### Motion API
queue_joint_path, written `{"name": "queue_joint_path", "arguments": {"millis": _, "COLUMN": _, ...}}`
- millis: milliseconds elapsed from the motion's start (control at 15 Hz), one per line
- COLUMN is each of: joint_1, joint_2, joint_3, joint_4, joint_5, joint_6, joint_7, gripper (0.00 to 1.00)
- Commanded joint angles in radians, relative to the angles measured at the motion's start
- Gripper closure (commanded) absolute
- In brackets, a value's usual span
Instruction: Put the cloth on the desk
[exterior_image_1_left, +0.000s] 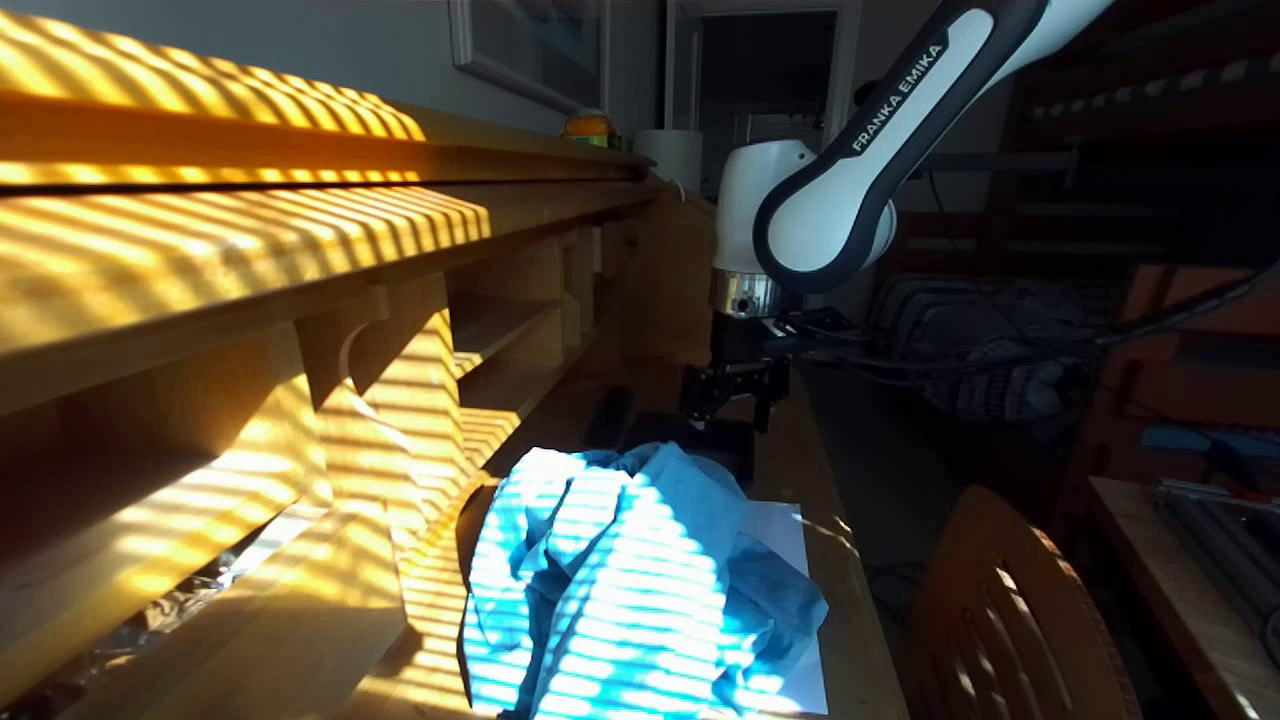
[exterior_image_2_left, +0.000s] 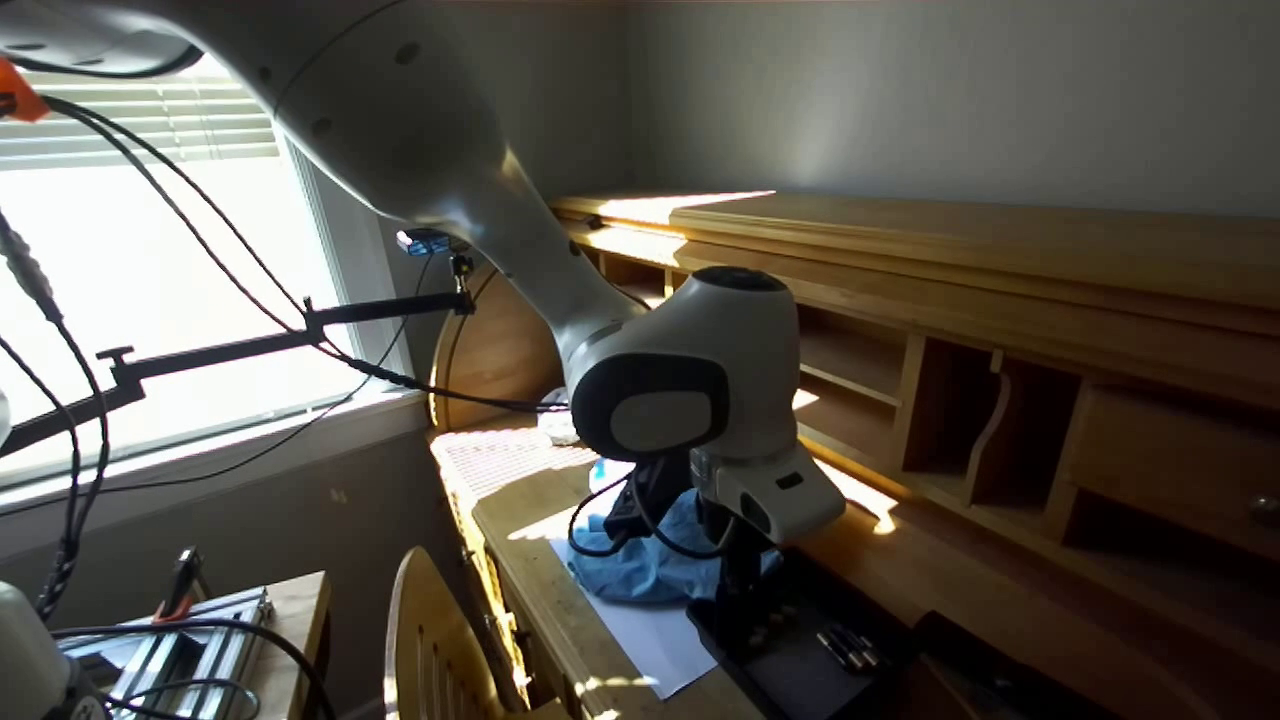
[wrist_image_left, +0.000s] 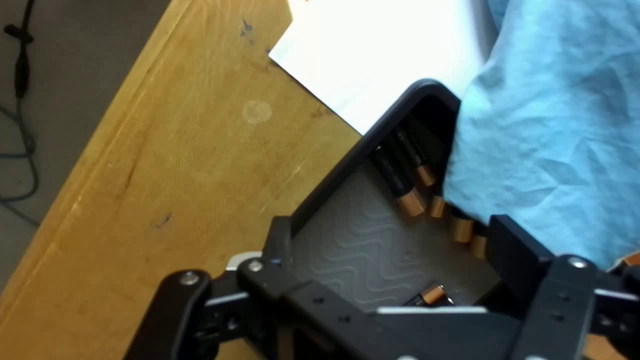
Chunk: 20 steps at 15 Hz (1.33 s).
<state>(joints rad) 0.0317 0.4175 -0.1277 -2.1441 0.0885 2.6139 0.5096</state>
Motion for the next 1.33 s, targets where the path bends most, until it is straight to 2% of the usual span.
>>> {"name": "queue_joint_path", "arguments": {"millis": 0, "joint_1": 0.004, "joint_2": 0.023, "joint_3": -0.01, "joint_4": 0.009, "joint_5": 0.039, "joint_6": -0.02, "joint_7": 0.055, "gripper": 0.0}}
{"name": "queue_joint_path", "arguments": {"millis": 467, "joint_1": 0.002, "joint_2": 0.079, "joint_3": -0.031, "joint_4": 0.027, "joint_5": 0.038, "joint_6": -0.037, "joint_7": 0.117, "gripper": 0.02}}
{"name": "queue_joint_path", "arguments": {"millis": 533, "joint_1": -0.002, "joint_2": 0.086, "joint_3": -0.032, "joint_4": 0.029, "joint_5": 0.041, "joint_6": -0.045, "joint_7": 0.126, "gripper": 0.27}}
{"name": "queue_joint_path", "arguments": {"millis": 667, "joint_1": -0.01, "joint_2": 0.094, "joint_3": -0.032, "joint_4": 0.031, "joint_5": 0.049, "joint_6": -0.054, "joint_7": 0.138, "gripper": 0.31}}
{"name": "queue_joint_path", "arguments": {"millis": 1267, "joint_1": -0.019, "joint_2": 0.099, "joint_3": -0.062, "joint_4": 0.032, "joint_5": 0.031, "joint_6": -0.053, "joint_7": 0.181, "gripper": 0.97}}
